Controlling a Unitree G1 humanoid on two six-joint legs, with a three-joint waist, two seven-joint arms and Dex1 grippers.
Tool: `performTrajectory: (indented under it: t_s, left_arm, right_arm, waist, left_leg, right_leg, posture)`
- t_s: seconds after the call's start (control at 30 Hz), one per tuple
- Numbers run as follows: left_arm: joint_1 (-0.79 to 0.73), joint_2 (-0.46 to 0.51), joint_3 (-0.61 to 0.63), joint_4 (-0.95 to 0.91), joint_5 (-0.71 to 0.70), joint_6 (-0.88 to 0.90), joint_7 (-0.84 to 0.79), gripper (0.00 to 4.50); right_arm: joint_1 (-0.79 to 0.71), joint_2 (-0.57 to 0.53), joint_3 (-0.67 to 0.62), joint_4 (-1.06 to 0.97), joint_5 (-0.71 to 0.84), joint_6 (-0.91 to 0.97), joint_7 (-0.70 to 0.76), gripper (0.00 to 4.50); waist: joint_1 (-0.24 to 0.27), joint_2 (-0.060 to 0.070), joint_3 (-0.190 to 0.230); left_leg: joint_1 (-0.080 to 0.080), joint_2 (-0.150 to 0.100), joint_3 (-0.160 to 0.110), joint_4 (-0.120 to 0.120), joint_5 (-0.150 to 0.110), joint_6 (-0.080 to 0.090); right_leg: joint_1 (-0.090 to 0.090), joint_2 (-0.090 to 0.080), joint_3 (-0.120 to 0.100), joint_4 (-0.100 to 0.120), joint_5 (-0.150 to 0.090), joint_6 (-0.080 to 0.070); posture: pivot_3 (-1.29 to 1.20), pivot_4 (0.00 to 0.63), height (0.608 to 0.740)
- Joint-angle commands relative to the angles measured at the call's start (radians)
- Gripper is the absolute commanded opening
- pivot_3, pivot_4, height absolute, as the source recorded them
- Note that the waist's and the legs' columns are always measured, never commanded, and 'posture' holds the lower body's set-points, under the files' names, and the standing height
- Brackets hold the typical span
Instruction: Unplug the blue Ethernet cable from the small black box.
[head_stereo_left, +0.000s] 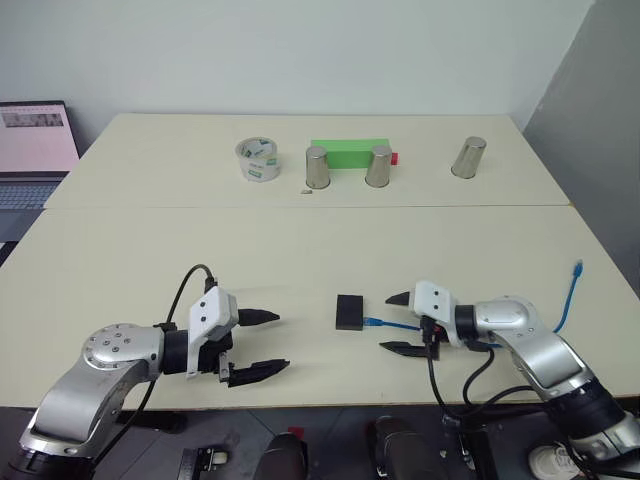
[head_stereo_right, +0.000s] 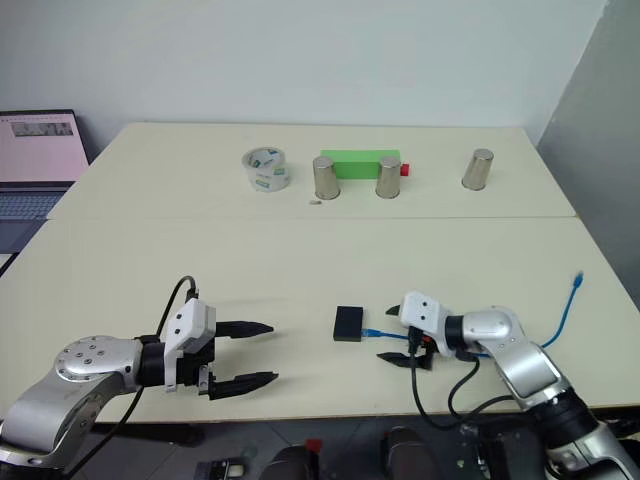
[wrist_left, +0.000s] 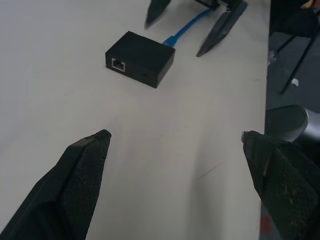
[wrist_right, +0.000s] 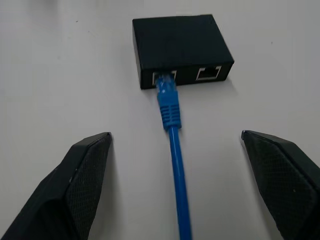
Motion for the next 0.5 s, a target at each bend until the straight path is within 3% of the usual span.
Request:
performTrajectory:
  t_s: [0.03, 0.17, 0.5]
  left_arm:
    - [-0.003, -0.001, 0.005, -0.017, 0.001, -0.012, 0.007, 4.50]
    - [-0.010, -0.014, 0.009, -0.001, 0.000, -0.009, 0.017, 4.50]
    - [-0.052, -0.076, 0.015, 0.042, -0.052, 0.061, 0.062, 4.50]
  right_arm:
    - [-0.015, 0.000, 0.021, 0.032, -0.039, -0.020, 0.009, 3.67]
    - [-0.022, -0.009, 0.034, 0.035, -0.046, -0.021, 0.030, 2.86]
    - [-0.085, -0.025, 0.038, 0.016, -0.094, -0.086, 0.036, 0.33]
  waist:
    - [0.000, 0.000, 0.000]
    - [0.000, 0.000, 0.000]
    - [0.000, 0.000, 0.000]
  left_leg:
    - [0.000, 0.000, 0.000, 0.000, 0.000, 0.000]
    - [0.000, 0.000, 0.000, 0.000, 0.000, 0.000]
    - [0.000, 0.000, 0.000, 0.001, 0.000, 0.000]
  right_leg:
    - [0.000, 0.000, 0.000, 0.000, 0.000, 0.000]
    - [0.001, 0.000, 0.000, 0.000, 0.000, 0.000]
    - [0.001, 0.000, 0.000, 0.000, 0.000, 0.000]
  posture:
    - [0.00, 0.150, 0.740]
    - [0.00, 0.150, 0.740]
    - [0.00, 0.150, 0.740]
